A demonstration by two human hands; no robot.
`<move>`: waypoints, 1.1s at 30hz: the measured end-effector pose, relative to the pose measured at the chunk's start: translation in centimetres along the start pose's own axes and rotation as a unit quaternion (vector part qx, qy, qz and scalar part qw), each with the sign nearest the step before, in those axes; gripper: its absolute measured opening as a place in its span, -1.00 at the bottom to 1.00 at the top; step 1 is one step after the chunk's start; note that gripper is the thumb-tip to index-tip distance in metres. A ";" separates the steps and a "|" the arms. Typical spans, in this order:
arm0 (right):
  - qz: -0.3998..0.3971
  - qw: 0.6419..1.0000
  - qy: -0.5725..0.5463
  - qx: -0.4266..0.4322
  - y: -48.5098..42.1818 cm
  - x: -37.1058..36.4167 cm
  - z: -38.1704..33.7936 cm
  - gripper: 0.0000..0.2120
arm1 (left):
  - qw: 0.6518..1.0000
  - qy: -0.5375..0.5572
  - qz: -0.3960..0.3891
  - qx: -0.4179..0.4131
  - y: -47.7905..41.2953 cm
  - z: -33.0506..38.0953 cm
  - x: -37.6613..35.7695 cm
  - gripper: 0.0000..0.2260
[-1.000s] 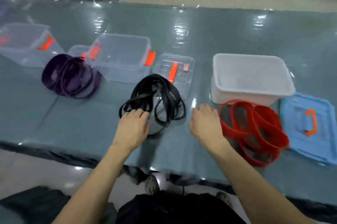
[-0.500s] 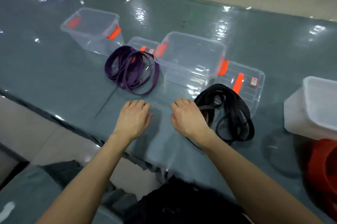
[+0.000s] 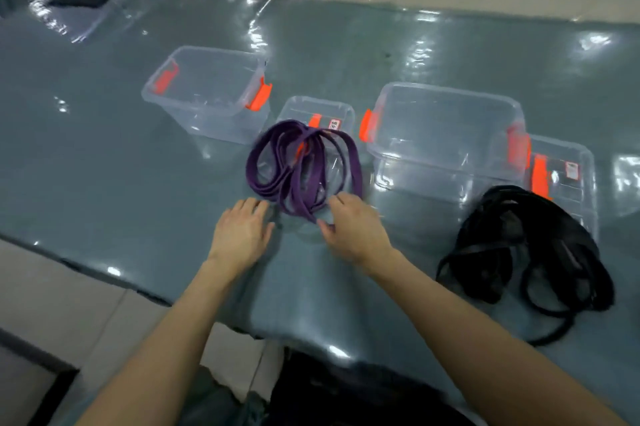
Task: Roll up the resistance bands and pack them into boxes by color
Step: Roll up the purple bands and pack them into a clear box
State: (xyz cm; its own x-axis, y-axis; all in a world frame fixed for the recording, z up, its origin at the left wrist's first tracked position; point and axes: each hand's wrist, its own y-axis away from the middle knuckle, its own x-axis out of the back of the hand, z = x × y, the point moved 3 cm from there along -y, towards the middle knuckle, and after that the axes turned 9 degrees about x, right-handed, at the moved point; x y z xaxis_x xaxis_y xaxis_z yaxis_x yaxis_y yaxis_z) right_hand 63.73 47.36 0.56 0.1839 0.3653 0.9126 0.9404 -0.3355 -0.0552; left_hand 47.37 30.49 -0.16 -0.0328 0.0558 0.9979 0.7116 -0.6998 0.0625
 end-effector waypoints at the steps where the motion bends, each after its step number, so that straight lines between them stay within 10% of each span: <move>1: 0.011 0.999 -0.022 -0.047 -1.5 -0.6 -0.6 -0.68 | 0.999 0.031 -0.014 0.004 -1.4 -1.2 -0.3 -0.60; 8: 0.082 0.945 -0.091 -0.302 -11.3 -3.8 -2.3 -0.48 | 0.987 0.068 -0.127 -0.069 -7.5 -7.0 -3.9 -0.31; 13: 0.069 0.946 -0.114 -0.295 -11.9 -5.5 -2.8 -0.78 | 0.985 0.116 -0.061 -0.116 -9.9 -8.6 -4.6 -0.55; 20: 0.119 0.955 -0.090 -0.256 -6.4 -4.6 -4.9 -0.69 | 0.893 0.426 -0.073 0.126 -13.4 -7.9 -4.1 -0.67; 24: 0.055 0.962 -0.073 -0.259 -5.2 -5.0 -4.4 -0.69 | 0.899 0.401 -0.117 0.133 -15.4 -6.9 -4.4 -0.75; 29: 0.088 0.880 -0.045 -0.464 -2.3 -5.7 -1.0 -0.20 | 0.905 0.419 -0.042 0.064 -15.1 -6.6 -2.2 -0.85; 33: 0.084 0.818 -0.169 -0.543 -1.3 -6.7 1.5 -0.45 | 0.834 0.541 -0.083 0.072 -13.8 -7.6 -0.6 -0.87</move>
State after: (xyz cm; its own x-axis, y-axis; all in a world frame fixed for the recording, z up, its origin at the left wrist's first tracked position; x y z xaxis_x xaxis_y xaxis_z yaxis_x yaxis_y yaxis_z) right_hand 61.70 46.69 -6.06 0.5260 0.3920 0.7547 0.1190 -0.9126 0.3911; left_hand 32.25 34.73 -1.54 -0.6973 -0.5868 0.4116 0.7091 -0.6488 0.2761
